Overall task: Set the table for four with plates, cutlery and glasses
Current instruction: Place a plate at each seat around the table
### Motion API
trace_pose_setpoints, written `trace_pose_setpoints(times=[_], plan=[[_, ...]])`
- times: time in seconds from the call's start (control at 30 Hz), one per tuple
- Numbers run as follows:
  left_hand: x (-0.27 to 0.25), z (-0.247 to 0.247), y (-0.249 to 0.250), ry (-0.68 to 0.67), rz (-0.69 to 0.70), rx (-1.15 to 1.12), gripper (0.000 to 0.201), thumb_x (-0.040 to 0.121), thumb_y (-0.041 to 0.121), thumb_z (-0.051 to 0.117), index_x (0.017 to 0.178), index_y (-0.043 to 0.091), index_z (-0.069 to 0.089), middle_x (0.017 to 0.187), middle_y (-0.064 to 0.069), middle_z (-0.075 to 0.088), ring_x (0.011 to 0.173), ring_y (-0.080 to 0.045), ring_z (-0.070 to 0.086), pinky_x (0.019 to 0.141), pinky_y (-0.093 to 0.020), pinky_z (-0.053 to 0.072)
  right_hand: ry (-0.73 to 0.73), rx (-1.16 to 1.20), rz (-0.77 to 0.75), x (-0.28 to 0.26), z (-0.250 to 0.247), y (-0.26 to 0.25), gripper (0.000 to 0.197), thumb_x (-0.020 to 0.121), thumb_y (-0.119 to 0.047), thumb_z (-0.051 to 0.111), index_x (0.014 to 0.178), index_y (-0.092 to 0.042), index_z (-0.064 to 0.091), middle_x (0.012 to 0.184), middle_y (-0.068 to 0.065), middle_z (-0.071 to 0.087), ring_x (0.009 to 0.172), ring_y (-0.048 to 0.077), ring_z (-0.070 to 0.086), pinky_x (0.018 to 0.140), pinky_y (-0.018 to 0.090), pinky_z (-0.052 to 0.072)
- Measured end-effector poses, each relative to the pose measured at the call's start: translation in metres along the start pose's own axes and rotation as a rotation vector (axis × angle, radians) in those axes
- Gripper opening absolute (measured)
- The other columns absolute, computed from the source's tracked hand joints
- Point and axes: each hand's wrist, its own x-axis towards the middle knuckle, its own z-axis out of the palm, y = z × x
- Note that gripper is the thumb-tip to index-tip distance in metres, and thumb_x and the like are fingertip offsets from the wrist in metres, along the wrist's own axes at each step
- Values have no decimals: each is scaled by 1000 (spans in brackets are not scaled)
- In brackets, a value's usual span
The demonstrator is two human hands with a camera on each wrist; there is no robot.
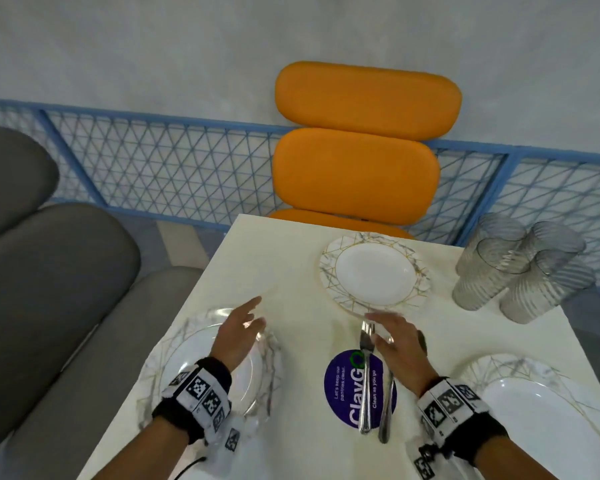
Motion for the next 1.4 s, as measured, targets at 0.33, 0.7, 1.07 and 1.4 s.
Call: trace_pose_setpoints(times=[0.33,0.7,1.07,1.4], plan=[[-89,-131,-118,187,-294,303,64,84,3,61,142,6,34,143,-19,39,127,-35,42,106,-41,32,-495,50,143,-43,90,-63,43,93,-15,50,133,-30,45,139,2,43,134,18,33,115,36,25],[-79,-124,-148,18,-294,140,71,85,1,58,146,15,25,112,-17,63,107,-36,59,97,-42,46,-455,-5,242,-54,128,-90,47,91,-6,51,136,-14,43,145,9,35,133,24,36,111,29,25],[-49,-125,-153,4,-275,81,69,85,0,53,145,22,28,113,-14,60,112,-38,56,99,-49,46,-349,23,312,-52,137,-89,46,89,-8,55,134,-11,46,145,9,34,130,25,38,110,32,30],[-54,-124,-147,67,-290,93,68,88,6,56,147,15,24,137,-20,45,124,-37,46,106,-50,38,-337,59,268,-61,124,-97,45,92,-9,52,136,-12,43,143,8,38,133,23,36,105,25,27]])
